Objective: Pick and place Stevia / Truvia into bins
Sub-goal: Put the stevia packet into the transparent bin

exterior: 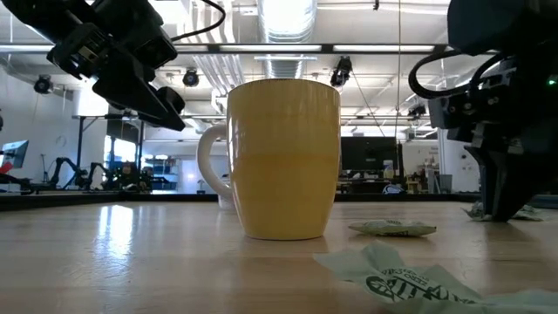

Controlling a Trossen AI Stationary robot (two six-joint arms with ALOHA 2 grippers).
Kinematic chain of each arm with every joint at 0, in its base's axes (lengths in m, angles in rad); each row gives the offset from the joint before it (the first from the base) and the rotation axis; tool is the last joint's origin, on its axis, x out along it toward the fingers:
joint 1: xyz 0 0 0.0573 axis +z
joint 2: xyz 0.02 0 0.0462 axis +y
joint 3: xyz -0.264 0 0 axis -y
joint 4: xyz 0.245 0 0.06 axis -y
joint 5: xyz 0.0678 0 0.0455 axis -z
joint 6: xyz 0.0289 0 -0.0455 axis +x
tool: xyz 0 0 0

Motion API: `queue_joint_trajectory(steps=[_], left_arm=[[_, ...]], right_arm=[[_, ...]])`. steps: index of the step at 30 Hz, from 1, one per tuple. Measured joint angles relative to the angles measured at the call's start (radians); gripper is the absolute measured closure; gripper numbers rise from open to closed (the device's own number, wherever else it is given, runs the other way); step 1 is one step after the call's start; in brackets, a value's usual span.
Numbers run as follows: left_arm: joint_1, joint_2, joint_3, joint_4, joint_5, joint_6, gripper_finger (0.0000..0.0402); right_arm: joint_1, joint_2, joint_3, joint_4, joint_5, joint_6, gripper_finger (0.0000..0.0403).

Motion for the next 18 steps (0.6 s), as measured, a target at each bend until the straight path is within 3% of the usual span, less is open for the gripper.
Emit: queue_joint_trajectory(steps=[5, 10, 18], left_arm=[[0.0, 0.0, 0.0, -0.001, 0.0, 0.0, 0.0223], [0.0, 0.0, 0.0, -0.001, 0.0, 0.0, 0.0223], [0.0, 0.0, 0.0, -0.001, 0.0, 0.001, 0.0223]], right_arm=[[0.0, 0.0, -0.002, 0.007, 0.022, 0.004, 0.034], [0.0, 0.002, -0.002, 0.014, 0.024, 0.005, 0.0373], [-0.002, 0.005, -0.005, 0.023, 0.114, 0.008, 0.0394]])
